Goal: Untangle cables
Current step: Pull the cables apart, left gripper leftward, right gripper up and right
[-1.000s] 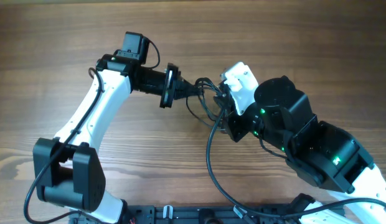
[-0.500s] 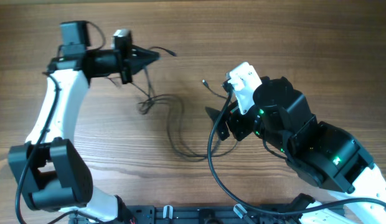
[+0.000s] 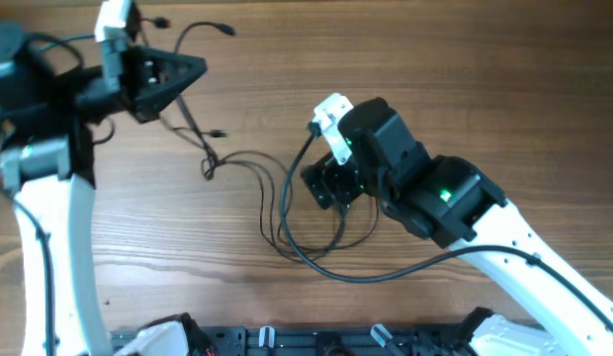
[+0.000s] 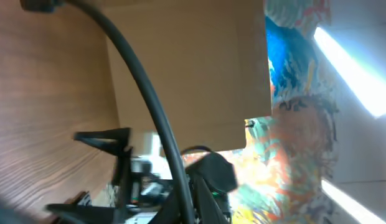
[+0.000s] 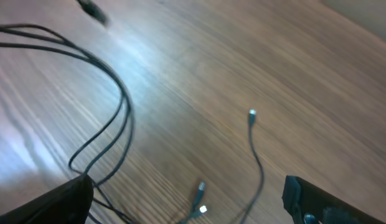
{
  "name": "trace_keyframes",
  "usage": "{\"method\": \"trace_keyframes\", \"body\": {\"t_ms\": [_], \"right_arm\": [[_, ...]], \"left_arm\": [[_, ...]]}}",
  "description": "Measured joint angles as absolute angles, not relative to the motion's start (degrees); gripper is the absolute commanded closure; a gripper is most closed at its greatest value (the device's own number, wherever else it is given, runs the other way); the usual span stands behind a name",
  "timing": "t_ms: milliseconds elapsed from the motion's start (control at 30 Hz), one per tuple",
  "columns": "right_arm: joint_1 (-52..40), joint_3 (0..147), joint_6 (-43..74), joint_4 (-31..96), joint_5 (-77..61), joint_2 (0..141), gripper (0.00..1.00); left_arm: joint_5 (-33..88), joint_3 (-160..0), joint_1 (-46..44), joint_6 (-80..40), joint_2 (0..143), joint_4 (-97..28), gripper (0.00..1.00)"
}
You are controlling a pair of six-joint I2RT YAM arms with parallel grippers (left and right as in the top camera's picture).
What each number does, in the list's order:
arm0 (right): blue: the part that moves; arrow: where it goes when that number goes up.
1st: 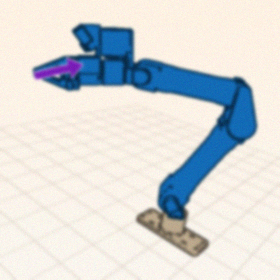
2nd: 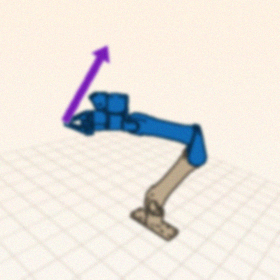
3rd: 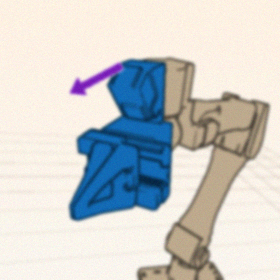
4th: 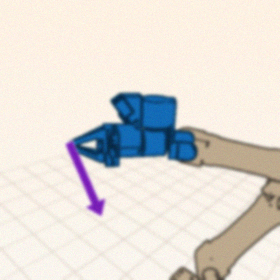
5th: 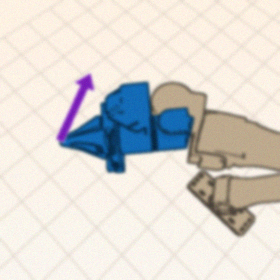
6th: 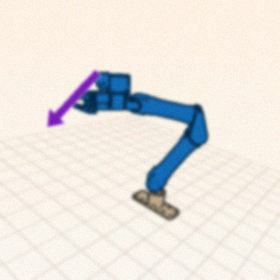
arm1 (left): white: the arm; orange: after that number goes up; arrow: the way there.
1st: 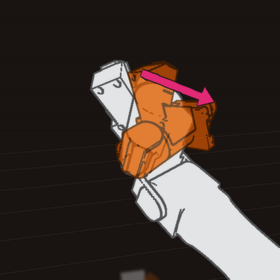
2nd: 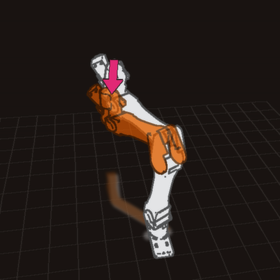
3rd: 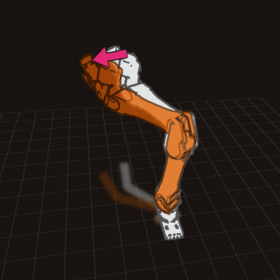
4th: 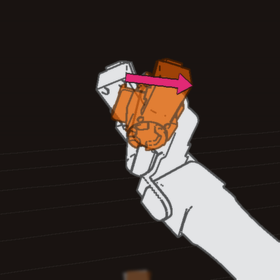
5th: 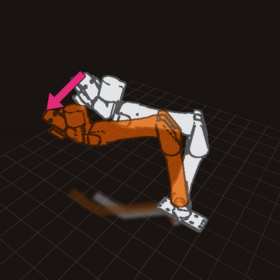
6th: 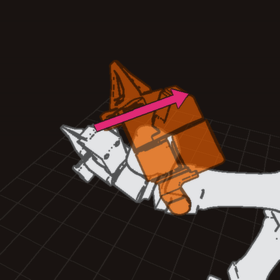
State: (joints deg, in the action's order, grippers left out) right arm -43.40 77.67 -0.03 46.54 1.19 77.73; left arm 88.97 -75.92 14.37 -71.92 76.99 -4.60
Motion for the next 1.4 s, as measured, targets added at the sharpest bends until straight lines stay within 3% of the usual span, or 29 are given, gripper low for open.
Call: {"method": "trace_keyframes", "body": {"t_ms": [100,267,400,433,467,500,633,767,800,833,867,933,1067,1200,1400], "right_arm": [[-43.40,77.67,-1.56,42.87,-4.01,79.83,0.00],[-43.40,77.67,-2.31,37.98,-13.65,86.24,0.01],[-43.40,77.67,-3.38,36.07,-22.31,89.19,0.11],[-43.40,77.67,-3.36,35.90,-23.62,89.27,0.41],[-43.40,77.67,-3.38,35.81,-24.21,89.27,0.80],[-43.40,77.67,-3.62,35.53,-24.64,89.27,0.95],[-43.40,77.67,-1.13,33.91,-22.94,89.27,0.96],[-43.55,77.67,11.51,32.75,-2.68,89.27,0.96],[-43.55,77.67,14.61,33.04,4.47,89.25,0.96],[-43.66,77.67,16.45,33.65,9.89,88.95,0.96],[-43.66,77.67,17.89,34.11,14.90,88.40,0.96],[-43.57,77.65,20.14,34.20,25.78,85.23,0.96],[-43.48,77.65,21.26,31.35,33.74,74.11,0.96],[-43.40,78.00,21.17,28.38,33.54,61.65,0.96],[-43.40,78.00,20.71,26.20,29.58,56.97,0.96]], "left_arm": [[89.08,-75.90,16.14,-78.87,73.63,0.64,0.96],[89.17,-75.94,18.33,-94.35,70.17,22.24,0.96],[89.17,-76.09,18.90,-101.54,69.36,26.48,0.96],[89.17,-76.09,18.94,-102.72,69.54,26.44,0.96],[89.17,-76.09,18.94,-103.00,69.56,26.44,0.96],[89.17,-76.09,18.94,-103.28,69.56,26.46,0.96],[89.17,-76.09,18.94,-104.07,69.58,26.46,0.96],[89.17,-76.09,18.94,-104.07,69.58,26.48,0.95],[89.19,-76.09,18.94,-104.07,69.58,26.44,0.61],[89.19,-76.07,18.94,-104.03,69.60,26.41,0.05],[89.17,-76.07,18.94,-103.88,69.60,26.46,0.00],[89.17,-76.07,18.94,-101.43,69.60,26.04,0.00],[89.17,-75.70,18.94,-98.65,69.95,25.82,0.00],[89.17,-70.57,18.94,-96.47,71.07,26.00,0.00],[89.08,-55.11,17.89,-93.08,72.42,26.13,0.00]]}}
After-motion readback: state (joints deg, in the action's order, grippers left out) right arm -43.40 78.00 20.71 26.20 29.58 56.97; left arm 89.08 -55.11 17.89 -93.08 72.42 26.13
